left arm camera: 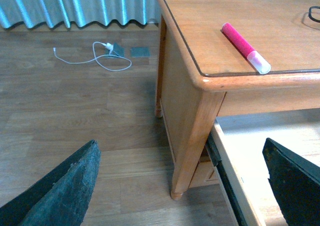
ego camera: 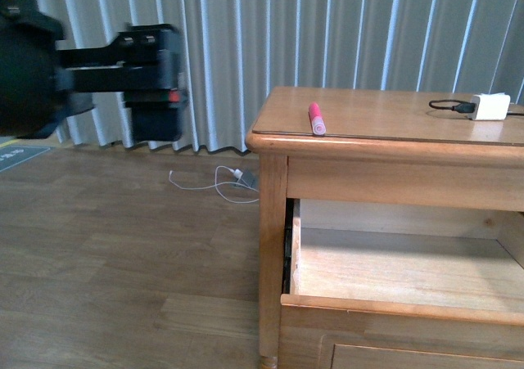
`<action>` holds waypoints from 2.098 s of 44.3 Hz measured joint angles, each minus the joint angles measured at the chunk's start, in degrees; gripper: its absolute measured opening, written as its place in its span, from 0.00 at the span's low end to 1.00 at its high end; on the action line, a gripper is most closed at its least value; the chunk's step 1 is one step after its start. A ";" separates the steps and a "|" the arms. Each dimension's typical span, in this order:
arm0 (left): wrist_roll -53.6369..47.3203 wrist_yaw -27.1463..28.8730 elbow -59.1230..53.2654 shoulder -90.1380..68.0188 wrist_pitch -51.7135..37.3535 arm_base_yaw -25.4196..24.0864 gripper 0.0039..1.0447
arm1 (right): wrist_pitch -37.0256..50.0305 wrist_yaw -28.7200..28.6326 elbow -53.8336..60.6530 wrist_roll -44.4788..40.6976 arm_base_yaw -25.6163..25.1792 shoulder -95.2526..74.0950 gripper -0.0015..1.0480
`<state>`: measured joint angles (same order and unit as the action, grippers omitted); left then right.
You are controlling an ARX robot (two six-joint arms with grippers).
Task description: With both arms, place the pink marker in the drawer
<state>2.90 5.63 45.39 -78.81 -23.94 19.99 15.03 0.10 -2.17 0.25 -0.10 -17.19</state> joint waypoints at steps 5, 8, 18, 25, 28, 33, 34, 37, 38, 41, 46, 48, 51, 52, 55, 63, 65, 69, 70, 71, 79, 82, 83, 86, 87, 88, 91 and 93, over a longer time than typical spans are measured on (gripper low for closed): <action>0.00 0.20 8.24 -8.07 1.51 1.05 0.94 | 0.00 0.00 0.00 0.00 0.00 0.00 0.92; 0.17 0.44 13.09 -12.44 2.80 1.70 0.94 | 0.00 0.00 0.00 0.00 0.00 0.00 0.92; 1.73 0.15 31.23 -26.67 6.45 4.31 0.94 | 0.00 0.00 0.00 0.00 0.00 0.00 0.92; 2.97 0.11 42.82 -35.85 9.40 6.05 0.94 | 0.00 0.00 0.00 0.00 0.00 0.00 0.92; 3.19 0.20 46.03 -38.53 10.58 6.58 0.94 | 0.00 0.00 0.00 0.00 0.00 0.00 0.92; 3.17 0.52 51.30 -42.97 12.26 7.72 0.94 | 0.00 0.00 0.00 0.00 0.00 0.00 0.92; 3.17 0.59 52.15 -43.67 12.55 7.96 0.94 | 0.00 0.00 0.00 0.00 0.00 0.00 0.92; 3.17 0.85 54.75 -45.83 13.70 8.68 0.94 | 0.00 0.00 0.00 0.00 0.00 0.00 0.92; 3.19 0.85 55.82 -46.66 14.08 8.94 0.94 | 0.00 0.00 0.00 0.00 0.00 0.00 0.92; 3.15 1.11 58.18 -48.46 14.95 9.64 0.94 | 0.00 0.00 0.00 0.00 0.00 0.00 0.92; 2.91 2.58 61.29 -50.40 16.72 10.21 0.94 | 0.00 0.00 0.00 0.00 0.00 0.00 0.92; 2.73 3.15 62.58 -51.06 17.55 10.27 0.94 | 0.00 0.00 0.00 0.00 0.00 0.00 0.92; 2.19 3.65 63.98 -51.71 18.80 10.29 0.94 | 0.00 0.00 0.00 0.00 0.00 0.00 0.92; 1.97 3.80 64.24 -51.82 19.15 10.29 0.94 | 0.00 0.00 0.00 0.00 0.00 0.00 0.92; 1.42 4.57 64.78 -51.95 20.06 10.29 0.92 | 0.00 0.00 0.00 0.00 0.00 0.00 0.92; -0.20 6.27 66.49 -52.46 23.37 10.25 0.62 | 0.00 0.00 0.00 0.00 0.00 0.00 0.92; -0.52 6.73 67.08 -52.68 24.13 10.16 0.56 | 0.00 0.00 0.00 0.00 0.00 0.00 0.92; -1.09 7.13 67.73 -52.85 25.16 10.01 0.44 | 0.00 0.00 0.00 0.00 0.00 0.00 0.92; -1.20 7.23 67.89 -52.87 25.38 9.94 0.40 | 0.00 0.00 0.00 0.00 0.00 0.00 0.92; -1.20 7.28 67.98 -52.87 25.51 9.90 0.39 | 0.00 0.00 0.00 0.00 0.00 0.00 0.92; -2.05 7.28 68.43 -52.87 26.53 9.57 0.14 | 0.00 0.00 0.00 0.00 0.00 0.00 0.92; -2.45 7.30 68.43 -52.87 26.58 9.51 0.14 | 0.00 0.00 0.00 0.00 0.00 0.00 0.92; -2.49 7.28 68.43 -52.87 26.58 9.40 0.14 | 0.00 0.00 0.00 0.00 0.00 0.00 0.92; -2.60 7.23 68.43 -52.87 26.58 9.31 0.14 | 0.00 0.00 0.00 0.00 0.00 0.00 0.92; -2.62 7.17 68.43 -52.87 26.56 9.27 0.14 | 0.00 0.00 0.00 0.00 0.00 0.00 0.92; -2.64 6.97 68.41 -52.87 26.53 9.25 0.14 | 0.00 0.00 0.00 0.00 0.00 0.00 0.92; -2.69 6.58 68.37 -52.87 26.40 9.09 0.14 | 0.00 0.00 0.00 0.00 0.00 0.00 0.92; -2.69 6.38 68.19 -52.85 26.14 9.01 0.14 | 0.00 0.00 0.00 0.00 0.00 0.00 0.92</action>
<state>0.21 12.01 113.58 -131.66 2.20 28.99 15.03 0.10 -2.17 0.25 -0.10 -17.19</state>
